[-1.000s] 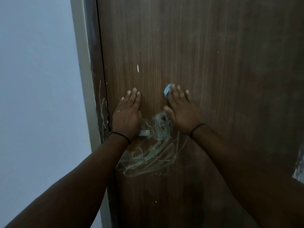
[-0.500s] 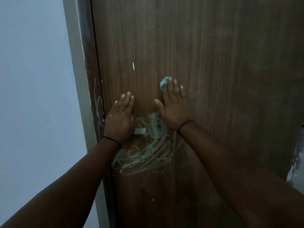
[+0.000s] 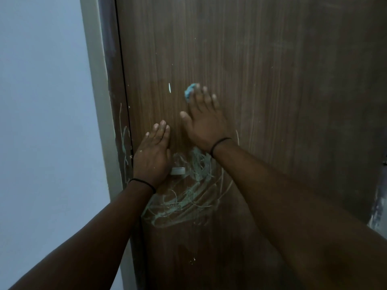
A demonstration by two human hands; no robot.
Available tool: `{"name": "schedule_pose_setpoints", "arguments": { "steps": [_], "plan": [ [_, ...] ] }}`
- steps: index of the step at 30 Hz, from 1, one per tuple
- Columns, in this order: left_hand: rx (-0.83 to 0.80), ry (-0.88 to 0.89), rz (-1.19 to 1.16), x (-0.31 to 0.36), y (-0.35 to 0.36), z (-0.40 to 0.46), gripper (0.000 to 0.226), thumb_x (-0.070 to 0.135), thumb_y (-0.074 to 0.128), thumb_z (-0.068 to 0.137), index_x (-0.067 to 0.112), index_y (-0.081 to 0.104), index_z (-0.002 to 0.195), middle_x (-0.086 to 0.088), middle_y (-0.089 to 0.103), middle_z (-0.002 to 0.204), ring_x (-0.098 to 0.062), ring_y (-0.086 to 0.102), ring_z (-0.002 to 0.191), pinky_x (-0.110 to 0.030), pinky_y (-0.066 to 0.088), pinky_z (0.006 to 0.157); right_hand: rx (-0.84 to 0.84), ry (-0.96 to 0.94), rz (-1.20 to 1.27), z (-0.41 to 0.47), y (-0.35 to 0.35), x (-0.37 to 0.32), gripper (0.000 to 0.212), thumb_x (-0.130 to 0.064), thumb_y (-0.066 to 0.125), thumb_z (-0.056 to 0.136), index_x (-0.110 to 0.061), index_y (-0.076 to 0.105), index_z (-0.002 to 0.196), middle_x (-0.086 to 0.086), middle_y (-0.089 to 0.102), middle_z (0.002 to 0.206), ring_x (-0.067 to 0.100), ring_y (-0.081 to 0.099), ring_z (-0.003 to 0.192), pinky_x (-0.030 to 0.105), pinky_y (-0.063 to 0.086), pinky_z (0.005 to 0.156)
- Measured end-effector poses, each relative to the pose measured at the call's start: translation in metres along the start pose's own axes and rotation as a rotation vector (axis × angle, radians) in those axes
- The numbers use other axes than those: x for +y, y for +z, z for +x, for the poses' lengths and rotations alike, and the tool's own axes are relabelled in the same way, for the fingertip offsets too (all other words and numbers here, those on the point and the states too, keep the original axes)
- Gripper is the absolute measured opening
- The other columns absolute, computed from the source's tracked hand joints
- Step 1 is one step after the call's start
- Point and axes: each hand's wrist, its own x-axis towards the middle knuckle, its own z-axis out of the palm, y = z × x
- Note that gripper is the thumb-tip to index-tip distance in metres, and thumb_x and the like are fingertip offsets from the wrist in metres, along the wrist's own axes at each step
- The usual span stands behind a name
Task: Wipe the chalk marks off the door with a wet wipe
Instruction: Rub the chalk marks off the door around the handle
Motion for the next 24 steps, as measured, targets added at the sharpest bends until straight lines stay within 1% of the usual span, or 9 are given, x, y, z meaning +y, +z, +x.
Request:
{"name": "schedule_pose_setpoints", "arguments": {
  "steps": [4, 6, 8, 11, 14, 16, 20, 22, 24],
  "plan": [
    [-0.004, 0.020, 0.017, -0.008, -0.006, -0.001, 0.057, 0.011, 0.046, 0.096, 0.007, 0.030, 0.150, -0.010, 0.026, 0.158, -0.024, 0.023, 0.147, -0.040, 0.018, 0.121, -0.080, -0.160, -0.069, -0.041, 0.016, 0.000, 0.062, -0.046, 0.013, 0.101, -0.013, 0.004, 0.152, 0.005, 0.002, 0.161, 0.018, -0.004, 0.148, 0.042, 0.006, 0.121],
    [-0.013, 0.035, 0.029, -0.011, -0.008, -0.001, 0.057, 0.011, 0.047, 0.096, 0.008, 0.029, 0.150, -0.010, 0.026, 0.158, -0.023, 0.023, 0.147, -0.038, 0.016, 0.121, -0.084, -0.137, -0.094, -0.056, 0.015, 0.022, 0.060, -0.046, 0.011, 0.100, -0.015, 0.004, 0.152, 0.003, 0.002, 0.161, 0.016, -0.004, 0.148, 0.042, 0.004, 0.121],
    [-0.014, 0.039, 0.030, -0.011, -0.008, -0.001, 0.057, 0.011, 0.046, 0.096, 0.008, 0.029, 0.150, -0.009, 0.025, 0.159, -0.023, 0.021, 0.147, -0.037, 0.015, 0.122, -0.051, -0.048, -0.081, -0.047, 0.007, 0.032, 0.061, -0.045, 0.010, 0.101, -0.014, 0.004, 0.152, 0.004, 0.002, 0.161, 0.016, -0.004, 0.148, 0.041, 0.001, 0.121],
    [-0.005, 0.022, 0.023, -0.007, -0.004, -0.001, 0.058, 0.010, 0.045, 0.095, 0.007, 0.029, 0.150, -0.010, 0.025, 0.159, -0.024, 0.021, 0.148, -0.038, 0.017, 0.121, 0.038, 0.053, -0.009, -0.001, -0.004, 0.005, 0.063, -0.045, 0.015, 0.101, -0.009, 0.005, 0.152, 0.009, 0.002, 0.161, 0.021, -0.002, 0.148, 0.041, 0.000, 0.121],
    [0.000, 0.024, -0.021, -0.009, -0.003, -0.001, 0.059, 0.010, 0.045, 0.094, 0.010, 0.030, 0.150, -0.009, 0.027, 0.158, -0.025, 0.023, 0.147, -0.040, 0.018, 0.121, 0.031, -0.047, 0.011, 0.032, 0.000, -0.043, 0.063, -0.045, 0.017, 0.101, -0.010, 0.006, 0.152, 0.009, 0.002, 0.161, 0.022, -0.003, 0.148, 0.041, -0.003, 0.120],
    [0.008, 0.049, -0.045, -0.015, -0.004, -0.005, 0.056, 0.012, 0.042, 0.094, 0.010, 0.033, 0.149, -0.009, 0.033, 0.155, -0.025, 0.028, 0.145, -0.041, 0.021, 0.120, 0.005, -0.136, -0.034, 0.020, 0.011, -0.056, 0.062, -0.043, 0.018, 0.100, -0.010, 0.008, 0.152, 0.007, 0.004, 0.161, 0.020, -0.002, 0.148, 0.041, -0.001, 0.121],
    [0.008, 0.055, -0.025, -0.027, -0.003, -0.017, 0.055, 0.016, 0.040, 0.091, 0.004, 0.040, 0.144, -0.014, 0.038, 0.151, -0.028, 0.034, 0.142, -0.041, 0.023, 0.118, -0.096, -0.278, -0.124, -0.051, 0.027, -0.021, 0.059, -0.041, 0.019, 0.100, -0.013, 0.012, 0.152, 0.004, 0.010, 0.161, 0.017, 0.002, 0.148, 0.042, 0.006, 0.120],
    [-0.001, 0.050, -0.010, -0.028, -0.003, -0.021, 0.056, 0.016, 0.040, 0.089, 0.003, 0.041, 0.144, -0.014, 0.039, 0.151, -0.029, 0.035, 0.141, -0.040, 0.022, 0.117, -0.123, -0.241, -0.167, -0.077, 0.025, 0.014, 0.059, -0.041, 0.015, 0.100, -0.015, 0.010, 0.152, 0.002, 0.009, 0.161, 0.016, 0.001, 0.148, 0.043, 0.005, 0.120],
    [-0.006, 0.056, -0.004, -0.029, -0.004, -0.023, 0.055, 0.016, 0.040, 0.090, 0.004, 0.041, 0.144, -0.014, 0.038, 0.152, -0.028, 0.035, 0.141, -0.039, 0.022, 0.118, -0.110, -0.135, -0.189, -0.077, 0.018, 0.034, 0.059, -0.042, 0.011, 0.100, -0.016, 0.008, 0.153, 0.003, 0.007, 0.161, 0.016, -0.001, 0.148, 0.043, 0.002, 0.120]
  ]
}}
